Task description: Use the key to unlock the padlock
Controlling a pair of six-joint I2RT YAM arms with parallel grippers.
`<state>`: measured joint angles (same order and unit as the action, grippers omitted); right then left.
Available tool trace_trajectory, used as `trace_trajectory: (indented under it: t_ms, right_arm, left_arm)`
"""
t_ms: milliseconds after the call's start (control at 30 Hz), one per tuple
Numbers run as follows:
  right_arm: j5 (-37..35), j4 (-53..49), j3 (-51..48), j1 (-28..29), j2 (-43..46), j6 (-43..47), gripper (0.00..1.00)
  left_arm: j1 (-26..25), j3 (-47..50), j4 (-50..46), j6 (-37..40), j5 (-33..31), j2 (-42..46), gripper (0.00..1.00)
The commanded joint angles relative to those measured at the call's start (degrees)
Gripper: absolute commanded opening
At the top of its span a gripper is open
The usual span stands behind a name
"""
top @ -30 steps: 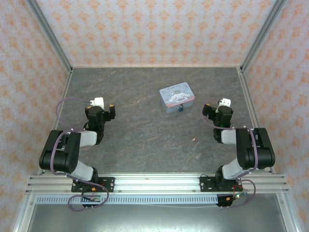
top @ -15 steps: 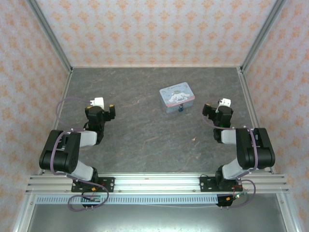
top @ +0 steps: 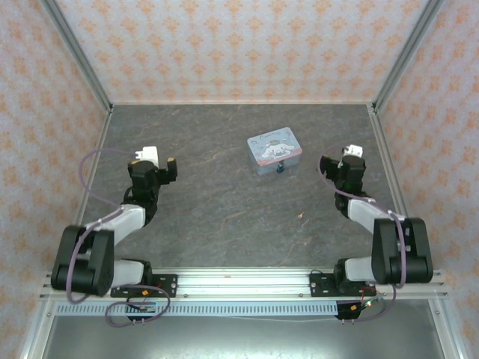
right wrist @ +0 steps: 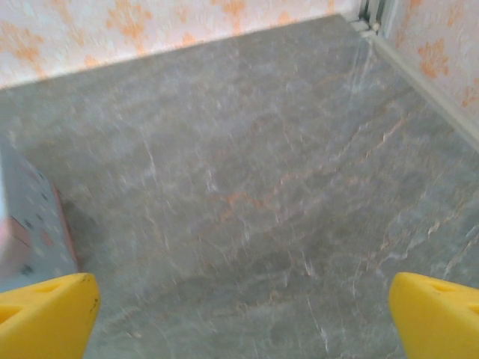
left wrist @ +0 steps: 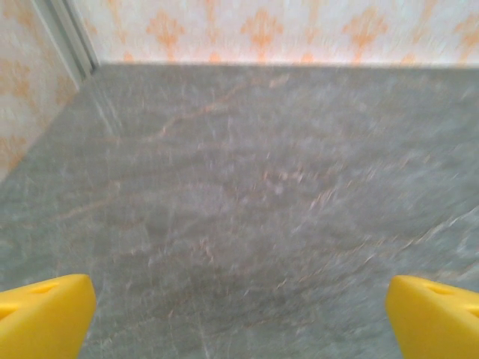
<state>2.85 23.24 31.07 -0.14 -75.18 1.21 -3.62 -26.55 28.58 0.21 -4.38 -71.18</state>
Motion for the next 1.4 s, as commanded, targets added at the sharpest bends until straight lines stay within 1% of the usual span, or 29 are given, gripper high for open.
trace_trajectory:
  t_ms: [0, 67, 133, 200, 233, 333, 467, 600, 767, 967, 1033, 1267, 1367]
  right_arm:
    - [0.98, -19.24, 5.26, 0.19, 5.46, -4.83, 0.99]
    - [3.22, -28.46, 8.32, 0.38, 7.03, -8.25, 0.99]
    - [5.48, -36.14, 10.63, 1.20, 9.95, -11.40, 0.99]
    - [5.84, -43.16, 12.27, 3.08, 11.35, -14.54, 0.98]
    - [6.23, -46.11, 12.83, 4.40, 11.91, -15.75, 0.95]
    - [7.44, -53.60, 12.60, 8.27, 12.68, -19.55, 0.89]
    - [9.67, -58.05, 9.58, 12.63, 12.38, -24.29, 0.81]
    - [10.10, -57.24, 6.11, 16.23, 11.59, -27.22, 0.71]
    - [12.45, -53.86, 3.30, 18.06, 9.40, -29.43, 0.59]
    - [13.14, -50.74, 2.27, 19.10, 7.68, -30.72, 0.50]
    - [13.57, -49.45, 1.87, 19.19, 5.55, -31.15, 0.47]
    - [14.01, -47.54, 2.05, 19.71, 2.23, -31.36, 0.39]
    - [14.22, -47.41, 2.11, 19.77, 1.18, -31.36, 0.33]
  left_arm:
    - [-2.15, -5.21, -12.72, -4.42, -0.97, 7.36, 1.00]
    - [-3.85, -9.16, -21.72, -8.87, -0.73, 9.91, 1.00]
    - [-5.12, -12.11, -28.76, -13.74, 1.81, 10.90, 1.00]
    - [-6.93, -13.73, -33.28, -18.77, 5.05, 11.32, 1.00]
    - [-8.27, -13.88, -34.48, -21.13, 6.73, 11.47, 1.00]
    - [-14.11, -12.56, -34.96, -27.71, 7.90, 11.76, 1.00]
    - [-23.34, -9.53, -29.43, -35.03, 7.48, 9.80, 1.00]
    - [-30.14, -10.46, -27.07, -36.29, 5.58, 5.09, 1.00]
    - [-33.49, -14.05, -26.78, -35.58, 5.46, -1.18, 1.00]
    - [-35.44, -15.58, -26.04, -35.68, 4.58, -3.53, 1.00]
    - [-35.71, -15.57, -26.15, -35.72, 4.39, -3.48, 1.00]
    - [-35.85, -15.44, -27.36, -35.63, 3.24, -2.59, 1.00]
    - [-35.85, -15.55, -27.52, -35.63, 2.98, -2.59, 1.00]
